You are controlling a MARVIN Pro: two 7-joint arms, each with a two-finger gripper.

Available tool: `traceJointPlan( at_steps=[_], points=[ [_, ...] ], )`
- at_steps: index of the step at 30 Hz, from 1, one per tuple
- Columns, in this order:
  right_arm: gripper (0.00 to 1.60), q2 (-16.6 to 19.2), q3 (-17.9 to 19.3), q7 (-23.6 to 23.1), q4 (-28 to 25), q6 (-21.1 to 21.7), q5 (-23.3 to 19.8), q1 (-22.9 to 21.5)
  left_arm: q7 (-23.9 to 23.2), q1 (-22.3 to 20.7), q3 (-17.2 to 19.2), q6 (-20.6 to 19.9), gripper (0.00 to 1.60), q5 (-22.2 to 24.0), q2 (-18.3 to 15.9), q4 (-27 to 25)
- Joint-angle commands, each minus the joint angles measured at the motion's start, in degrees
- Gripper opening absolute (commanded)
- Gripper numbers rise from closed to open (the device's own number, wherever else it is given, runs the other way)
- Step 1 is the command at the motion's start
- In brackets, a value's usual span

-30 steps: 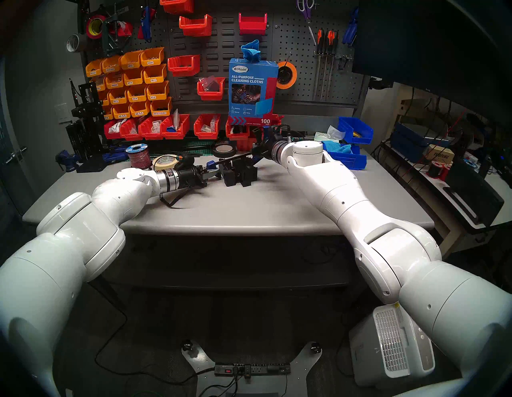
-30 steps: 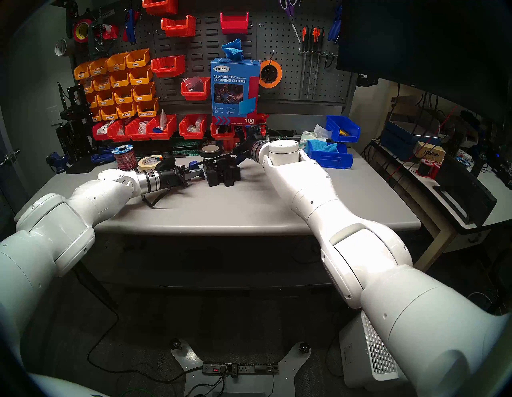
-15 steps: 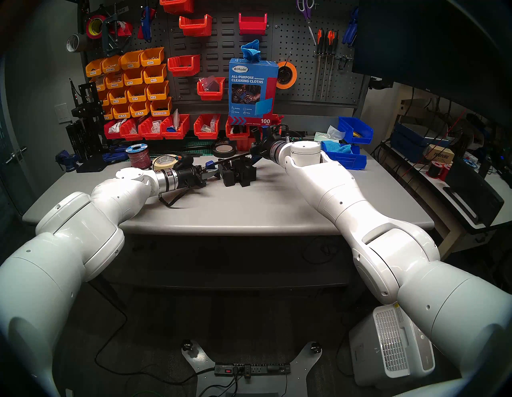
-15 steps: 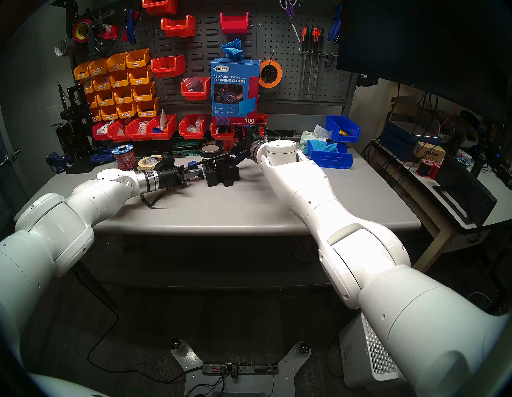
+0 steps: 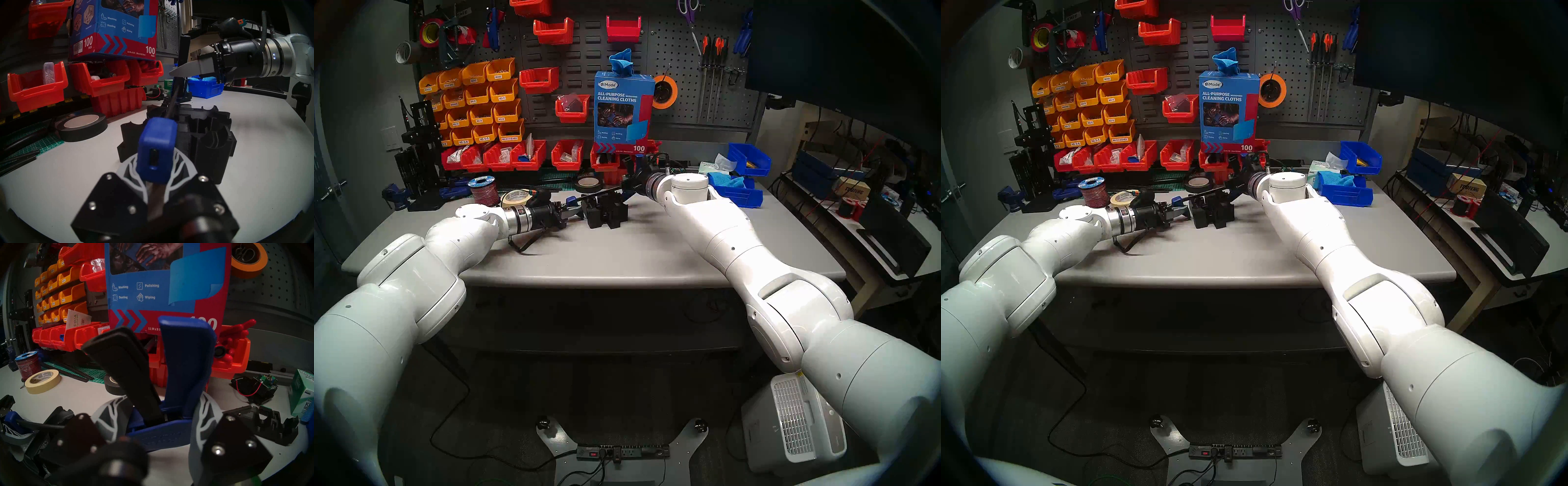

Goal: Clamp the two 3D printed pieces together with the clamp

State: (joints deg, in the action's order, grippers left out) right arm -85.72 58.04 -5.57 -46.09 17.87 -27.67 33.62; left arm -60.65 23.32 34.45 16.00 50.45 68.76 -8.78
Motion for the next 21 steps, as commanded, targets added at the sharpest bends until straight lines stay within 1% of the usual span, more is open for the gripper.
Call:
traceJointPlan(
  at_steps=[1, 14, 21],
  points=[
    [0.00, -1.9, -1.7, -3.0, 1.7, 3.3, -1.9, 5.2, -0.4, -0.2, -0.3, -0.1, 0.00, -0.2, 1.1, -0.3],
    [0.00, -1.6, -1.6, -4.0, 1.5, 3.6, -3.4, 5.3, -1.6, -4.0, 0.7, -0.8, 0.00, 0.3, -0.8, -0.6],
    [0.00, -1.4, -1.6, -4.5, 1.6, 3.7, -4.6, 5.4, -2.2, -4.1, 1.0, -1.4, 0.00, 0.2, -0.7, -0.6]
  ],
)
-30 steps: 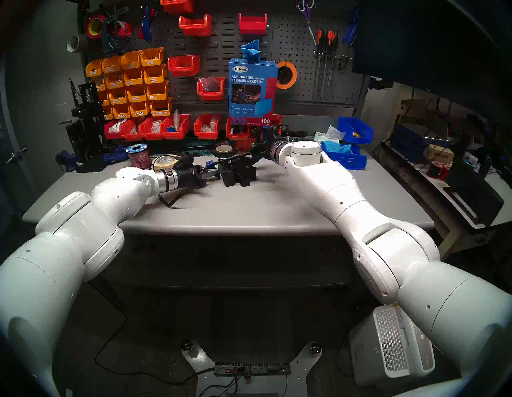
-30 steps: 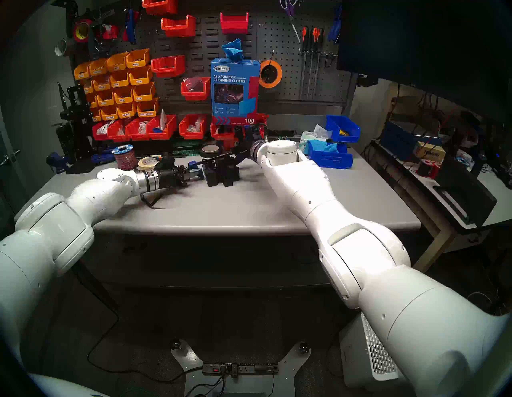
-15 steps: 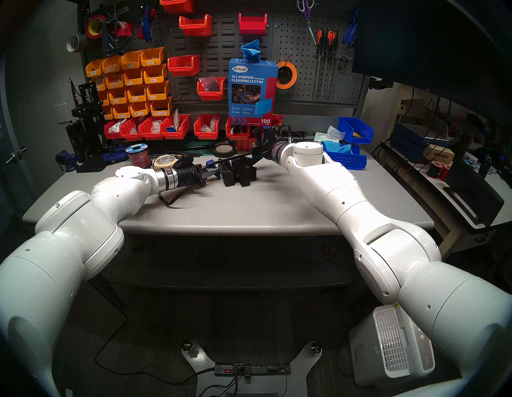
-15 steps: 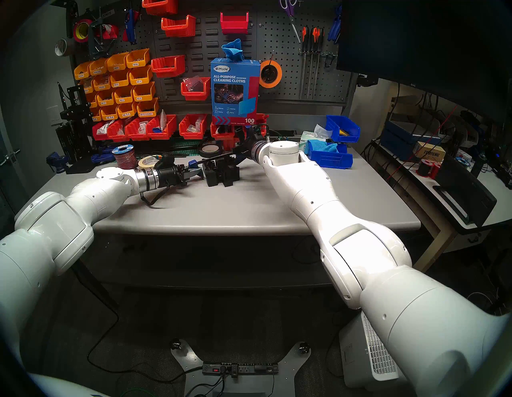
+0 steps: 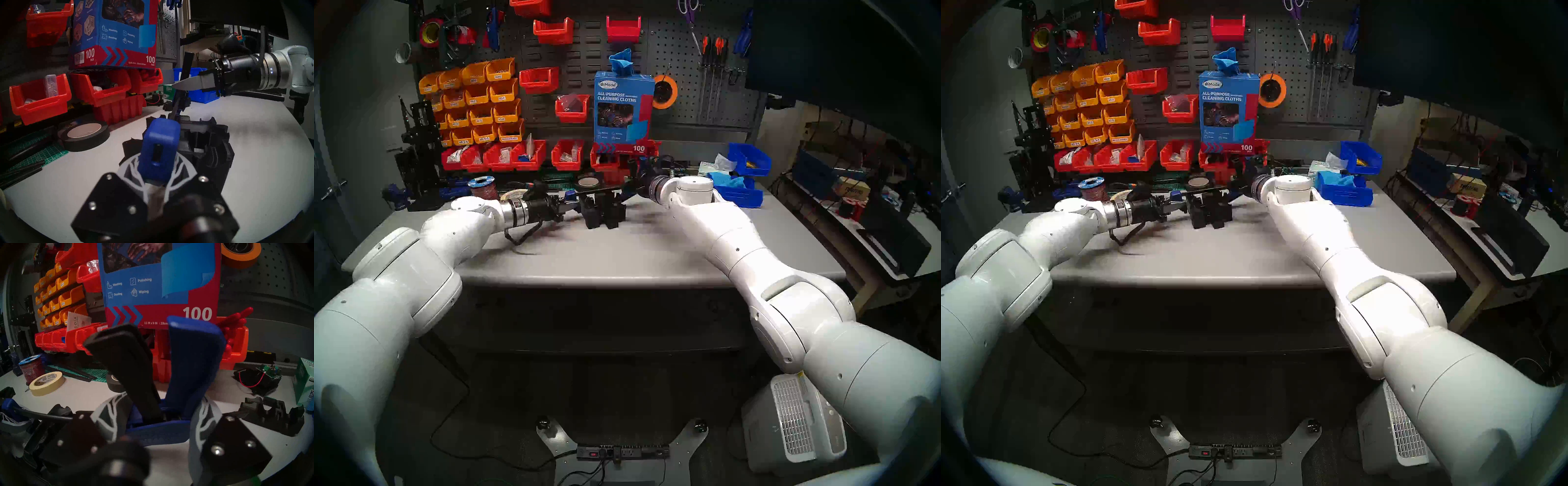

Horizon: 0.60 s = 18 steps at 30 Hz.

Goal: Clamp the two 3D printed pieces together with the clamp

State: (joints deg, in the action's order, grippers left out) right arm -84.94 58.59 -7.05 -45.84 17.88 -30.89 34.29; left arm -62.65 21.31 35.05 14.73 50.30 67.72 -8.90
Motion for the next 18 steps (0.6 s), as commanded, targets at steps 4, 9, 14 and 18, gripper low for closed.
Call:
traceJointPlan(
  at_steps=[4, 9, 14, 18],
  points=[
    [0.00, -2.1, -2.3, -3.3, 1.3, 3.8, -2.0, 4.8, -0.5, -1.8, 0.5, -0.3, 0.00, 0.3, 0.5, -0.4],
    [0.00, -2.0, -2.3, -3.5, 1.3, 3.8, -2.8, 4.7, -0.9, -1.7, 0.8, -0.5, 0.00, 0.4, 0.5, -0.4],
    [0.00, -1.9, -2.5, -3.7, 1.3, 3.8, -3.5, 4.7, -1.2, -1.7, 1.1, -0.6, 0.00, 0.6, 0.5, -0.4],
    [0.00, -1.8, -2.6, -3.8, 1.4, 3.8, -4.0, 4.7, -1.4, -1.7, 1.3, -0.7, 0.00, 0.6, 0.5, -0.4]
  ],
)
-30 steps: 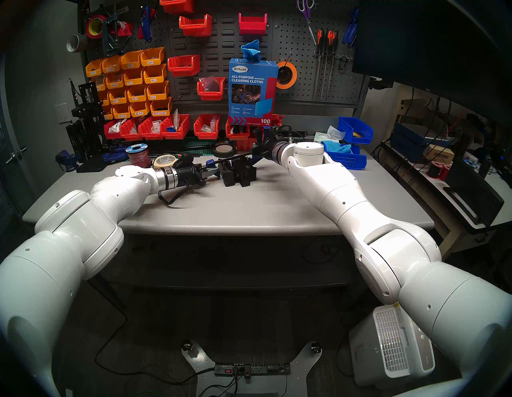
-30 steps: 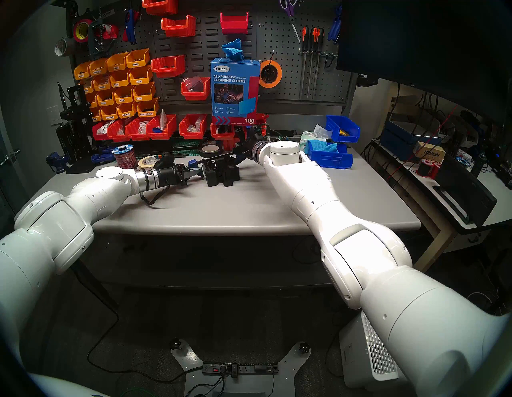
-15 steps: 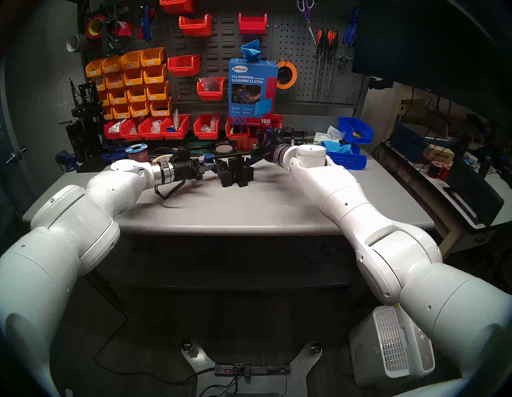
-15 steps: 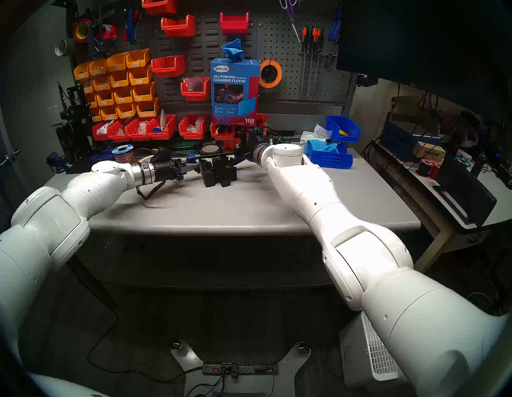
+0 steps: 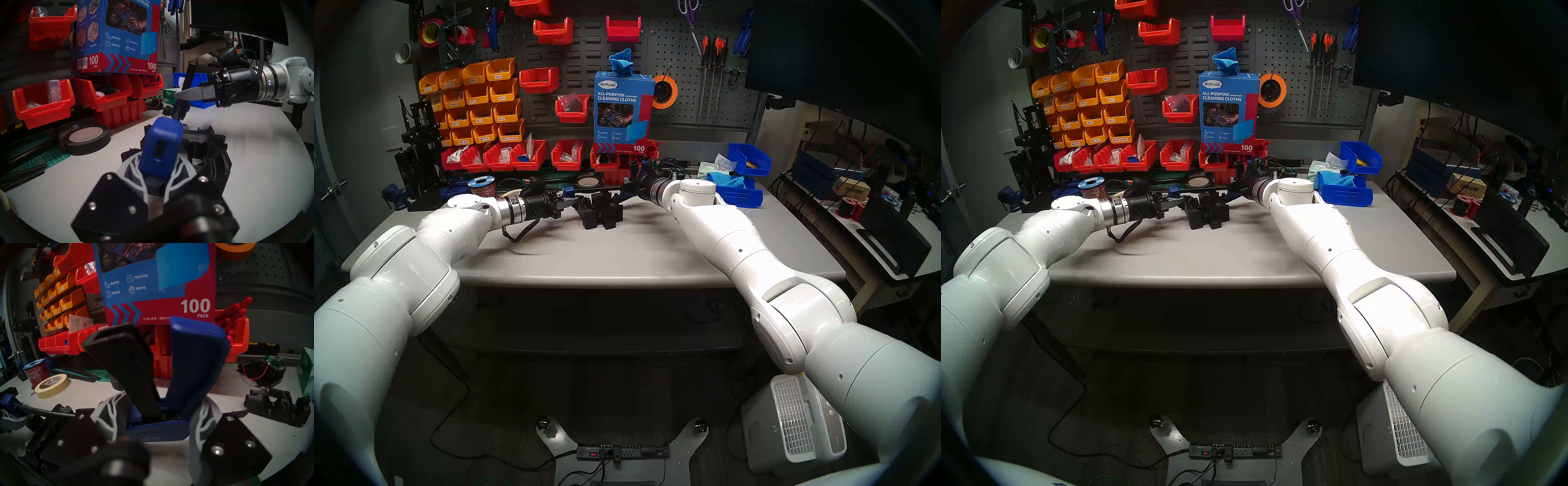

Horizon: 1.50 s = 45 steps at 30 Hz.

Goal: Clamp the two 3D printed pieces together with the clamp

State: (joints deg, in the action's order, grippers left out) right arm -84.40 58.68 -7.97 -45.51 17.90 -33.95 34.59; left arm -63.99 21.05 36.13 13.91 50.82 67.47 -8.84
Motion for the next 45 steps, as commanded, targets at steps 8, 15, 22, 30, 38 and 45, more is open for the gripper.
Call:
traceJointPlan(
  at_steps=[8, 15, 22, 30, 38, 45],
  points=[
    [0.00, -2.2, -2.9, -3.1, 1.1, 3.8, -1.9, 4.3, -0.3, -1.4, 0.5, 0.0, 0.00, 0.2, 0.8, -0.4],
    [0.00, -2.0, -3.2, -3.2, 1.1, 3.8, -2.7, 4.2, -0.5, -1.4, 0.7, 0.0, 0.00, 0.3, 0.8, -0.4],
    [0.00, -1.8, -3.4, -3.3, 1.1, 3.9, -3.4, 4.2, -0.7, -1.3, 0.8, -0.1, 0.00, 0.4, 0.8, -0.4],
    [0.00, -1.6, -3.8, -3.4, 1.1, 3.9, -4.3, 4.1, -0.9, -1.3, 1.0, -0.1, 0.00, 0.5, 0.8, -0.4],
    [0.00, -1.5, -4.2, -3.4, 1.1, 3.9, -5.0, 4.0, -1.1, -1.3, 1.2, 0.0, 0.00, 0.5, 0.8, -0.3],
    [0.00, -1.1, -4.7, -3.5, 0.9, 3.8, -5.4, 3.3, -1.0, -1.3, 1.3, 0.0, 0.00, 0.5, 0.9, -0.3]
  ],
)
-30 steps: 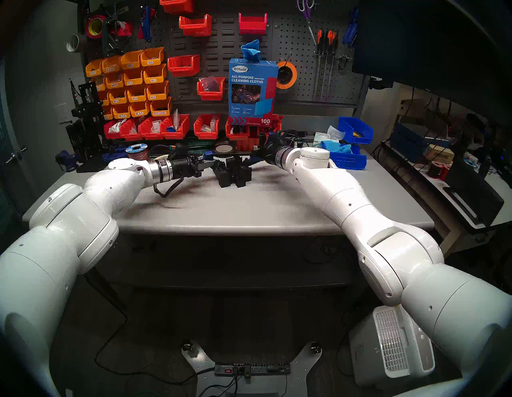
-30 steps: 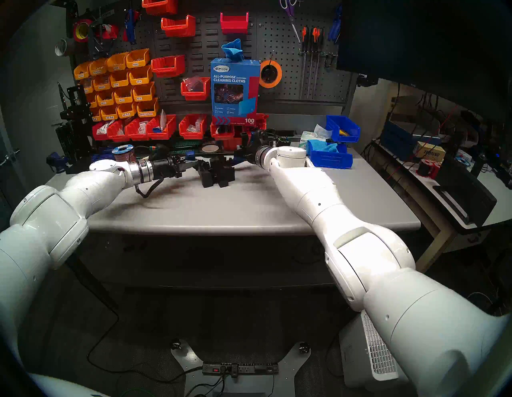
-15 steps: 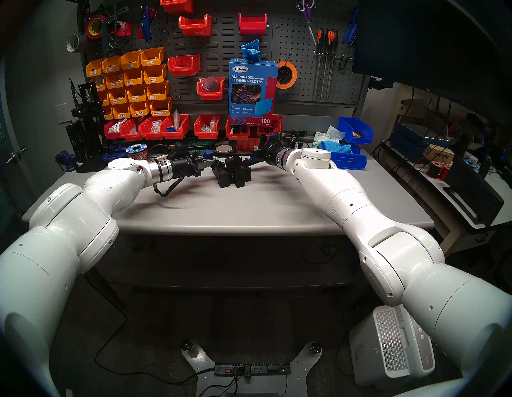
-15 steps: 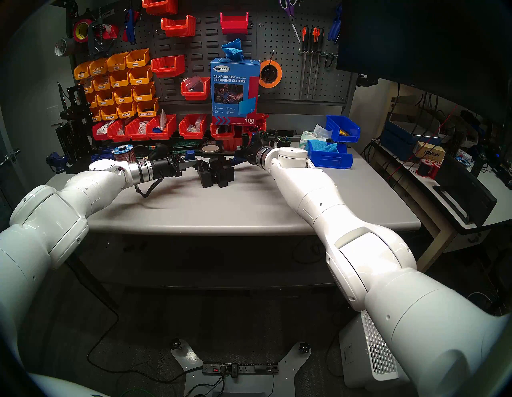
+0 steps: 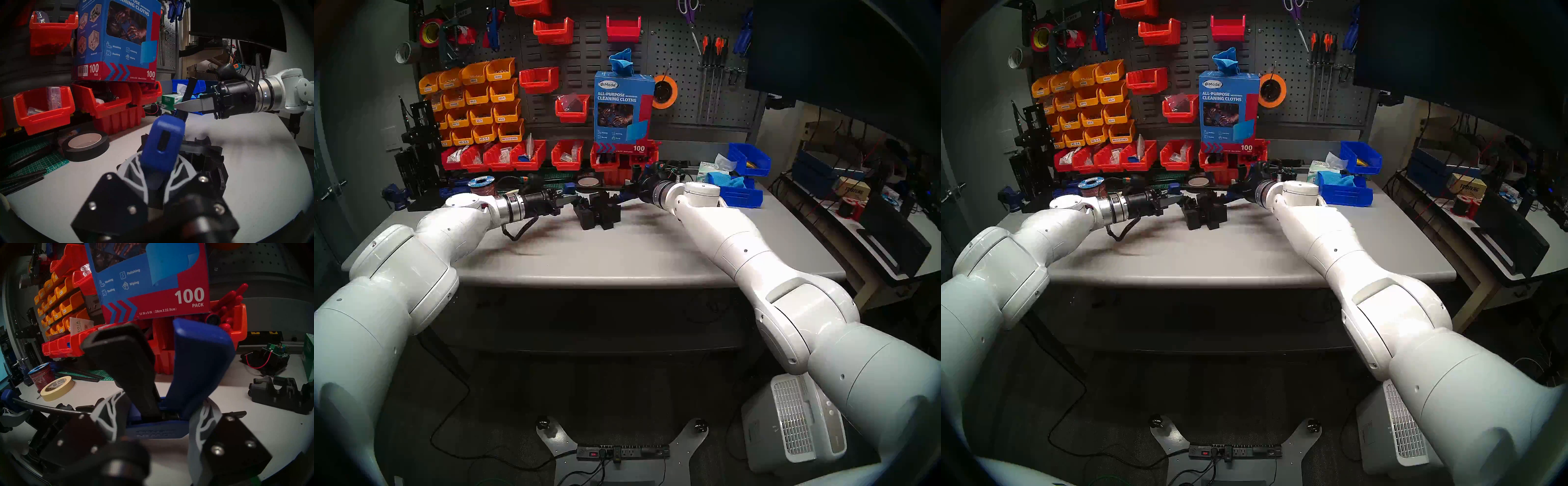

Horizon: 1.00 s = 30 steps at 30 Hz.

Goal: Clamp the two 3D printed pieces together with the clamp

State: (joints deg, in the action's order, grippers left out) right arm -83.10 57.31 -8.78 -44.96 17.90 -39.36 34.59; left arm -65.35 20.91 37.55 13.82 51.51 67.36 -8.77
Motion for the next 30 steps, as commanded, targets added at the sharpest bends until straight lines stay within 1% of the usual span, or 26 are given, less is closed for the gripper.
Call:
traceJointPlan(
  at_steps=[1, 20, 30],
  points=[
    [0.00, -2.4, -3.5, -2.7, 0.3, 3.8, 0.0, 3.2, 0.4, -1.2, -0.1, 0.1, 0.00, -0.2, 1.0, -0.3],
    [0.00, -2.1, -5.4, -2.7, 0.3, 3.6, -0.5, 2.1, 0.9, -0.4, 0.3, 0.1, 0.00, 0.1, 1.3, -0.2],
    [0.00, -1.5, -6.6, -2.8, 0.3, 4.2, -0.2, 0.0, 1.2, 0.0, 0.6, -0.2, 0.00, 0.2, 1.6, -0.1]
  ],
)
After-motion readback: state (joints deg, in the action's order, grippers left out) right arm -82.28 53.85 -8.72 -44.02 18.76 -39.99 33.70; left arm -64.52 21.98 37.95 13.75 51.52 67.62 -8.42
